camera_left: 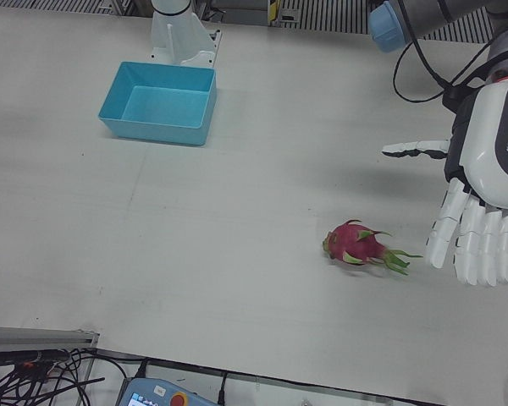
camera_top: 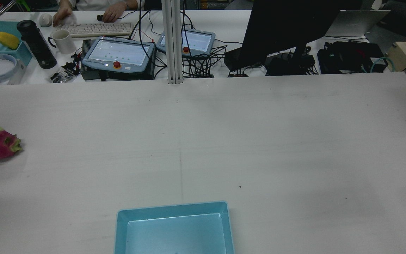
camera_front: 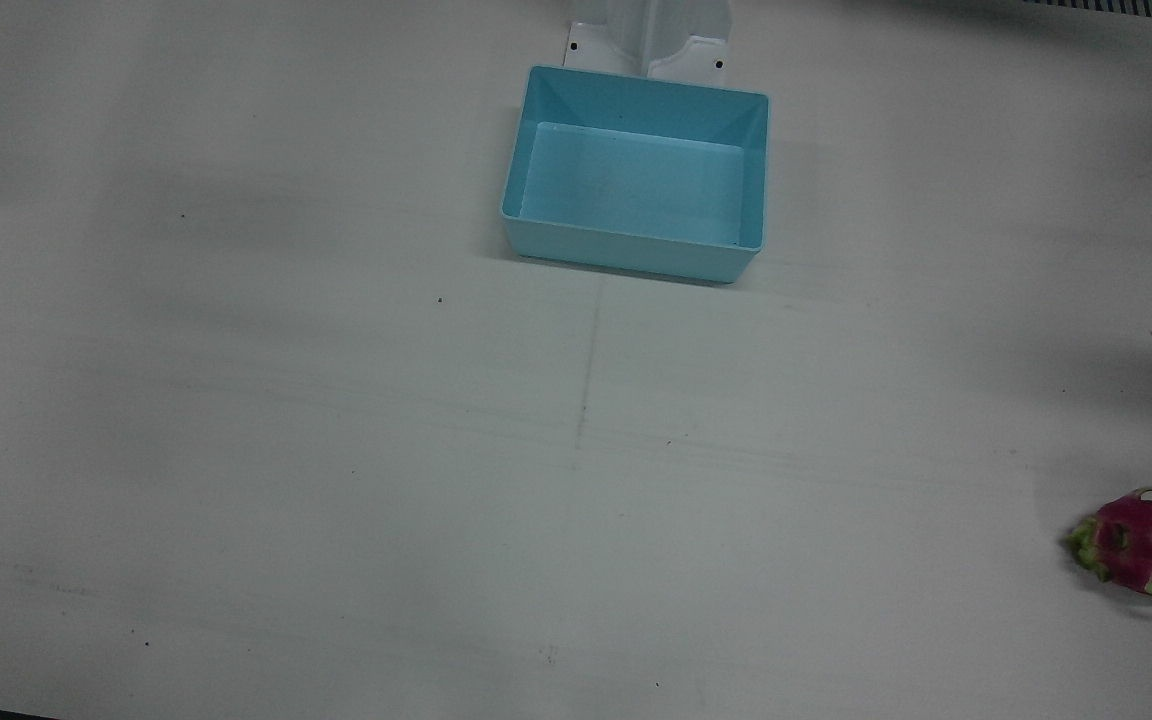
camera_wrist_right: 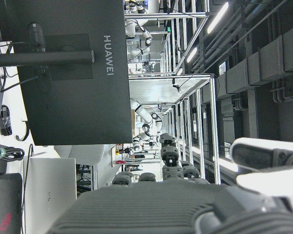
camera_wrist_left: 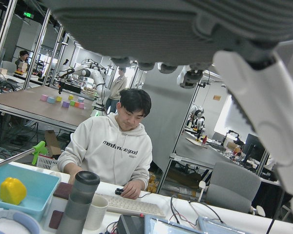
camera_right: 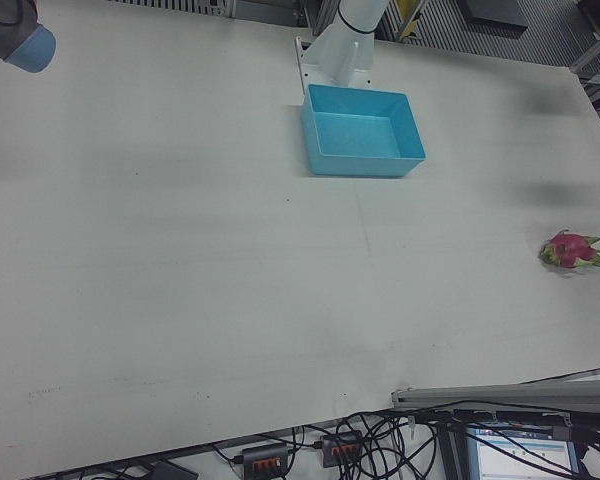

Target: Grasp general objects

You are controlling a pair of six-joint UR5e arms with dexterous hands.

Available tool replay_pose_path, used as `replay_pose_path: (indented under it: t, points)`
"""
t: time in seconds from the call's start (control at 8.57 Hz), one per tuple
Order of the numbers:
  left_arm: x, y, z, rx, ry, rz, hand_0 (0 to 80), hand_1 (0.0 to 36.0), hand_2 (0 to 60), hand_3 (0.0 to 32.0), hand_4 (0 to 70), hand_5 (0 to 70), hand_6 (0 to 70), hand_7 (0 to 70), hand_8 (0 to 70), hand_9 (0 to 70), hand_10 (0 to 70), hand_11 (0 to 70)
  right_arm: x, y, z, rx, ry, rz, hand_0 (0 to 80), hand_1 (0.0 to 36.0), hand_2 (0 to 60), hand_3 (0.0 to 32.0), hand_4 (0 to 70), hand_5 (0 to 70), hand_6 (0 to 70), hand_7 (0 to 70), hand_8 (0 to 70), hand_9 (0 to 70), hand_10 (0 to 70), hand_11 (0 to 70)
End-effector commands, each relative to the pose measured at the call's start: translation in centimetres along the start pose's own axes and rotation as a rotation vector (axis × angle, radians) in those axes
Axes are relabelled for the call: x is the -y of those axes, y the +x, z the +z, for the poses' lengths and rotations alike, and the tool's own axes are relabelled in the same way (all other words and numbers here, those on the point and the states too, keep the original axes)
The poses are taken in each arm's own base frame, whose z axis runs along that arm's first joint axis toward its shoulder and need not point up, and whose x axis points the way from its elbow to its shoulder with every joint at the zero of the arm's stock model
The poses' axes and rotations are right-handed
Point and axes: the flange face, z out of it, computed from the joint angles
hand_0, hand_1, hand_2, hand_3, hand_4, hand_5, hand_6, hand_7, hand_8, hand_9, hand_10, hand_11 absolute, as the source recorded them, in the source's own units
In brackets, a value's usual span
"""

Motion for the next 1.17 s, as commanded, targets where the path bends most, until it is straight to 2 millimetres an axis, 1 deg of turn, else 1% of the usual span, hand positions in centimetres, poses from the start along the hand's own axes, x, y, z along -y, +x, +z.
replay_pose_path:
  t: [0.0,0.12,0.23,0.35,0.58,0.7,0.82,0.93,1.05]
  points:
    - [-1.0,-1.3,-2.2,0.138,-0.040,0.098,59.8,26.0,6.7,1.2,0.3,2.4,0.0,0.6,0.0,0.0,0.0,0.0,0.0,0.0,0.0,0.001,0.000,0.000,0.0,0.0,0.0,0.0,0.0,0.0,0.0,0.0,0.0,0.0,0.0,0.0]
    - [-1.4,-2.4,-2.7,0.187,-0.055,0.147,60.2,26.5,6.7,2.6,0.0,1.5,0.0,0.9,0.0,0.0,0.0,0.0,0.1,0.0,0.0,-0.001,0.002,0.000,0.0,0.0,0.0,0.0,0.0,0.0,0.0,0.0,0.0,0.0,0.0,0.0]
    - [-1.9,-3.2,-2.4,0.199,-0.056,0.151,60.9,27.0,7.2,3.4,0.0,2.1,0.0,1.3,0.0,0.0,0.0,0.2,0.1,0.0,0.0,0.001,0.001,0.000,0.0,0.0,0.0,0.0,0.0,0.0,0.0,0.0,0.0,0.0,0.0,0.0]
    - [-4.0,-5.2,-1.0,0.223,-0.069,0.150,61.9,27.8,8.0,3.8,0.0,6.2,0.0,2.4,0.0,0.0,0.0,1.2,0.1,0.0,0.0,0.001,0.001,0.001,0.0,0.0,0.0,0.0,0.0,0.0,0.0,0.0,0.0,0.0,0.0,0.0]
    - [-11.0,-8.7,1.6,0.252,-0.110,0.161,60.4,27.0,8.5,4.6,0.0,8.3,0.0,4.6,0.0,0.0,0.0,2.8,0.1,0.0,0.0,0.001,0.001,0.001,0.0,0.0,0.0,0.0,0.0,0.0,0.0,0.0,0.0,0.0,0.0,0.0]
    - [-11.7,-9.1,1.8,0.253,-0.093,0.164,59.8,26.6,8.6,5.2,0.0,7.4,0.0,5.1,0.0,0.0,0.0,3.0,0.1,0.0,0.0,0.001,0.001,0.000,0.0,0.0,0.0,0.0,0.0,0.0,0.0,0.0,0.0,0.0,0.0,0.0]
    - [-12.9,-9.6,1.9,0.263,-0.116,0.164,60.2,26.9,9.4,3.8,0.0,11.9,0.0,6.9,0.0,0.0,0.6,4.0,0.1,0.0,0.0,0.001,0.001,0.001,0.0,0.0,0.0,0.0,0.0,0.0,0.0,0.0,0.0,0.0,0.0,0.0]
    - [-15.2,-11.6,2.4,0.298,-0.138,0.167,60.8,27.4,10.8,1.8,0.0,18.3,0.0,12.4,0.0,1.0,2.2,6.3,0.1,0.0,0.0,-0.001,0.002,0.000,0.0,0.0,0.0,0.0,0.0,0.0,0.0,0.0,0.0,0.0,0.0,0.0]
    - [-16.7,-13.9,2.6,0.331,-0.137,0.176,60.3,27.1,10.7,4.0,0.0,17.5,0.0,11.2,0.0,0.8,2.3,6.5,0.1,0.0,0.0,0.001,0.001,0.001,0.0,0.0,0.0,0.0,0.0,0.0,0.0,0.0,0.0,0.0,0.0,0.0]
